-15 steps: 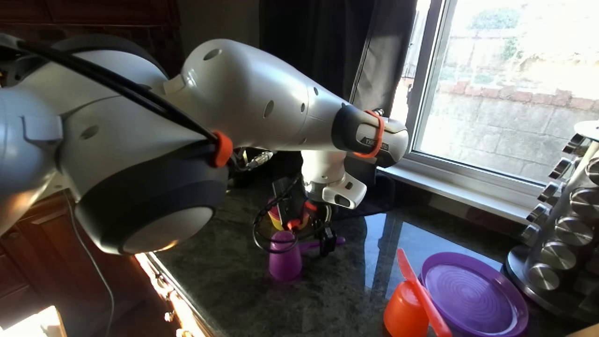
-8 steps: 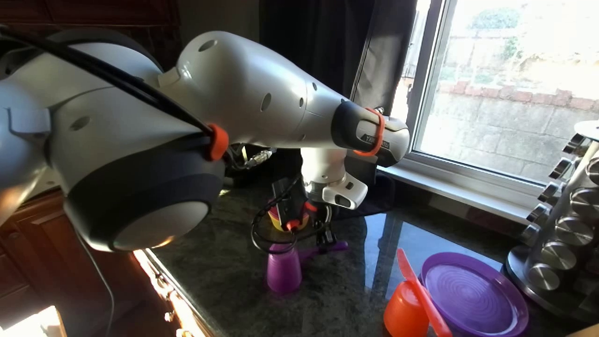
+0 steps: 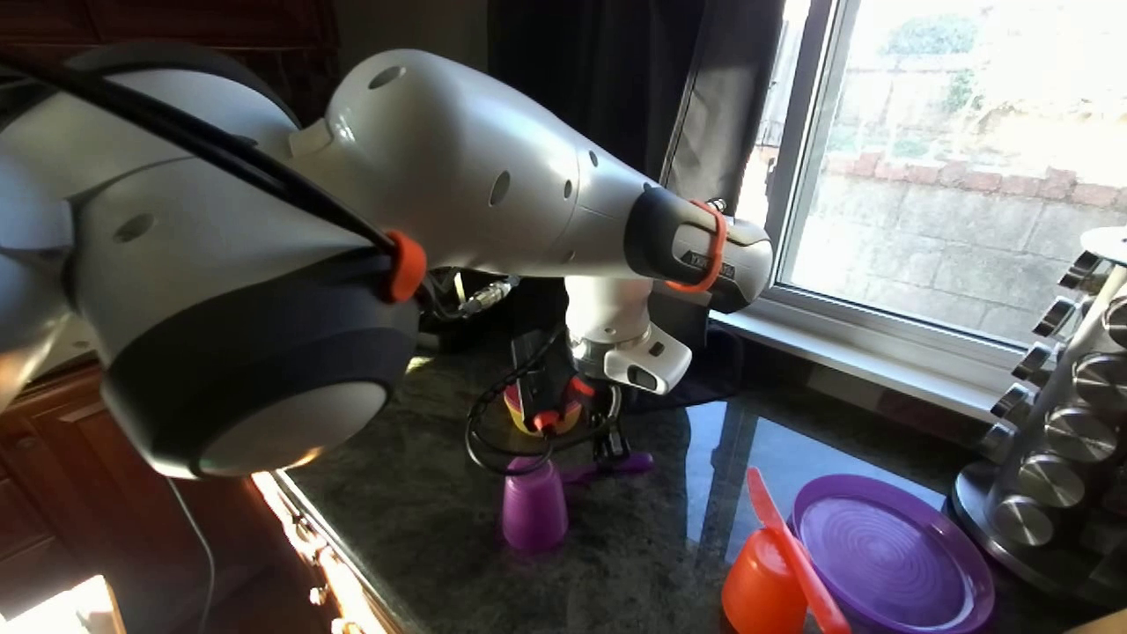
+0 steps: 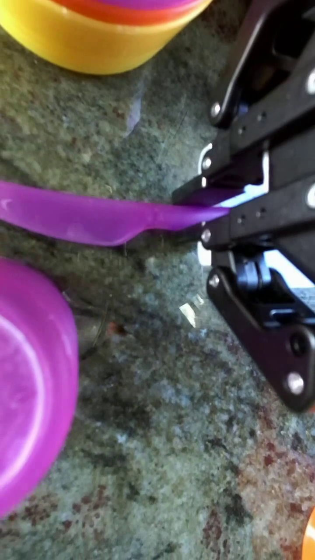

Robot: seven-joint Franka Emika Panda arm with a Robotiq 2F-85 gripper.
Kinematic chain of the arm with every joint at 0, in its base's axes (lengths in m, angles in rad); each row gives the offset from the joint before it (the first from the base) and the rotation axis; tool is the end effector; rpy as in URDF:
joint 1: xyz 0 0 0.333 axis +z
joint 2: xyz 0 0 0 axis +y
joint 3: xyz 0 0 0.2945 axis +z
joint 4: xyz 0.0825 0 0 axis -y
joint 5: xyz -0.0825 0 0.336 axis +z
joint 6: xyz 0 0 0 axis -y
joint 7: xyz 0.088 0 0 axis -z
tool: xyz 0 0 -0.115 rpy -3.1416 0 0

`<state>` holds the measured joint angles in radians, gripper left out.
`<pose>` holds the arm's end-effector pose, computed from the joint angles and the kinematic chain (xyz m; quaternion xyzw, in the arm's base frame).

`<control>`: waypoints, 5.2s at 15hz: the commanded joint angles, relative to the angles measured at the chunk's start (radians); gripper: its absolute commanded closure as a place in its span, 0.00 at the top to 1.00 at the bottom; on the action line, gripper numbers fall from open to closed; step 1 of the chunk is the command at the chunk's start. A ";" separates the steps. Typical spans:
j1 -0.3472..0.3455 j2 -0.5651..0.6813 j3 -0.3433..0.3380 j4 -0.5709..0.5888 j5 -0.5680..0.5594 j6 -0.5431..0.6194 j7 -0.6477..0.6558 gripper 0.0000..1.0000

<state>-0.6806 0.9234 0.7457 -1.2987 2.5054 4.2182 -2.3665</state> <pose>0.5060 -0.1471 0.2663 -0.9454 0.3234 -0.0369 0.0157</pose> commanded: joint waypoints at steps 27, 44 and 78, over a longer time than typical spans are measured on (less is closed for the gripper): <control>-0.476 -0.370 0.415 -0.465 0.015 0.000 0.251 0.04; -0.487 -0.401 0.406 -0.564 0.016 -0.080 0.292 0.04; -0.343 -0.386 0.260 -0.531 0.016 -0.104 0.288 0.12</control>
<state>-1.0365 0.5548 1.0260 -1.8287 2.5054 4.1390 -2.0859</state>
